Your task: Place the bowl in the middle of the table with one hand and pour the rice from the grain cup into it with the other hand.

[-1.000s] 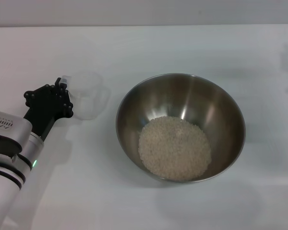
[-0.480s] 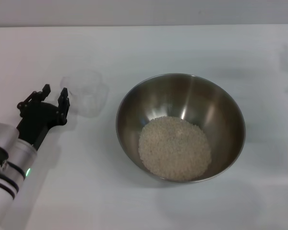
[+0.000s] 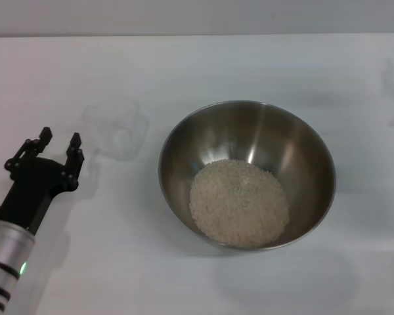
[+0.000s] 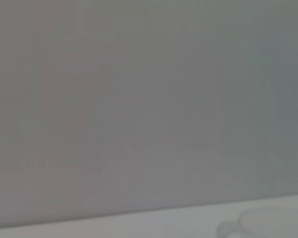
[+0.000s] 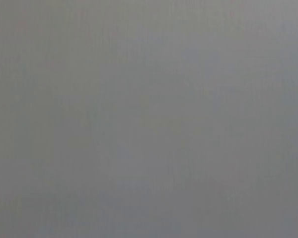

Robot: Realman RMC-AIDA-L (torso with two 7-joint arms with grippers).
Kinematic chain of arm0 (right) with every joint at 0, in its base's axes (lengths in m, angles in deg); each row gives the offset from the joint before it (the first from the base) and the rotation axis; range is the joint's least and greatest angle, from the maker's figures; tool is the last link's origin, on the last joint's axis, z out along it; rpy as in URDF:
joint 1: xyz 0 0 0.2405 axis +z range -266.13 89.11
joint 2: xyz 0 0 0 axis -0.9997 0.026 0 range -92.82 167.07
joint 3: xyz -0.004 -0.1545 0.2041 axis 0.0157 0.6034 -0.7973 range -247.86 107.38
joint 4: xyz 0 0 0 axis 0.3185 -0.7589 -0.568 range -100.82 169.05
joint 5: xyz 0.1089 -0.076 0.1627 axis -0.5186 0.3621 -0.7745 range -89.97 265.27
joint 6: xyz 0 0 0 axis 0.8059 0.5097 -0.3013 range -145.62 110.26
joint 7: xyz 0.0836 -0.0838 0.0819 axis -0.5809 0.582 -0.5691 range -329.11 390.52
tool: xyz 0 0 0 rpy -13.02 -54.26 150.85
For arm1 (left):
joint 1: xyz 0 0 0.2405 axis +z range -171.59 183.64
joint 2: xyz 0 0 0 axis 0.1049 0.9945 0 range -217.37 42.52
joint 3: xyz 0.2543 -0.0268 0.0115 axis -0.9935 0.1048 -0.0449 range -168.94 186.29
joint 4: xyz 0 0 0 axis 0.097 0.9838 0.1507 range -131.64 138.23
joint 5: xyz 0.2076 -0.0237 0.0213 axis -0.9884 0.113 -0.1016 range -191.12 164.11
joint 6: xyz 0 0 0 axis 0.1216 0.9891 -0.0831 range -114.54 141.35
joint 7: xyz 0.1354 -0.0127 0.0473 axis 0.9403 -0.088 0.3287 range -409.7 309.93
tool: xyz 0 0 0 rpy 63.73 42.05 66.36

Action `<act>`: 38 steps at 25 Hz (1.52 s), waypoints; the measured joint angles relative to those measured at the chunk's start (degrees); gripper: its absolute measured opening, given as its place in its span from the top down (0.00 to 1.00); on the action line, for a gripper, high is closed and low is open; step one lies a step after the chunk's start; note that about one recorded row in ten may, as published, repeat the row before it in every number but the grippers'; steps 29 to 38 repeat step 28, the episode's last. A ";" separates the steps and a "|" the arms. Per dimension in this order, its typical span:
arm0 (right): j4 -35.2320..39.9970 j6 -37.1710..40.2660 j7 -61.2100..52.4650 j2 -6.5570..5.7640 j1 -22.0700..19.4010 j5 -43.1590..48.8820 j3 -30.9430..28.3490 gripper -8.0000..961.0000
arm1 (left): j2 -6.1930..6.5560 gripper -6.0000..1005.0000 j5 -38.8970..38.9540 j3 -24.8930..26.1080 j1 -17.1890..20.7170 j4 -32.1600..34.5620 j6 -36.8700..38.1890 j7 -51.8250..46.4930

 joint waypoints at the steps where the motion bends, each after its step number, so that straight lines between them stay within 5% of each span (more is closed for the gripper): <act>1: -0.01 -0.32 0.00 0.00 0.03 0.00 0.00 0.52 | -0.01 0.52 -0.01 -0.14 0.46 0.04 1.09 0.00; 12: -0.43 -3.21 0.27 0.00 0.32 0.00 3.84 0.52 | -0.03 0.39 -0.12 -2.40 0.79 0.38 9.01 -1.48; 20: -0.99 -3.22 -0.08 0.00 0.11 0.17 5.27 0.52 | -0.17 0.18 -0.11 -2.52 -0.17 -0.21 10.01 -1.50; 23: -1.00 -3.17 0.11 0.04 -0.14 0.17 4.84 0.52 | -0.16 0.18 -0.11 -2.57 -0.48 -0.23 10.11 -1.50; 28: -1.28 -3.29 0.38 0.09 0.09 -0.07 4.68 0.34 | -0.14 0.18 -0.11 -2.57 -1.12 0.03 10.25 -1.50; 38: -1.28 -3.29 0.38 0.09 0.09 -0.07 4.68 0.34 | -0.14 0.18 -0.11 -2.57 -1.12 0.03 10.25 -1.50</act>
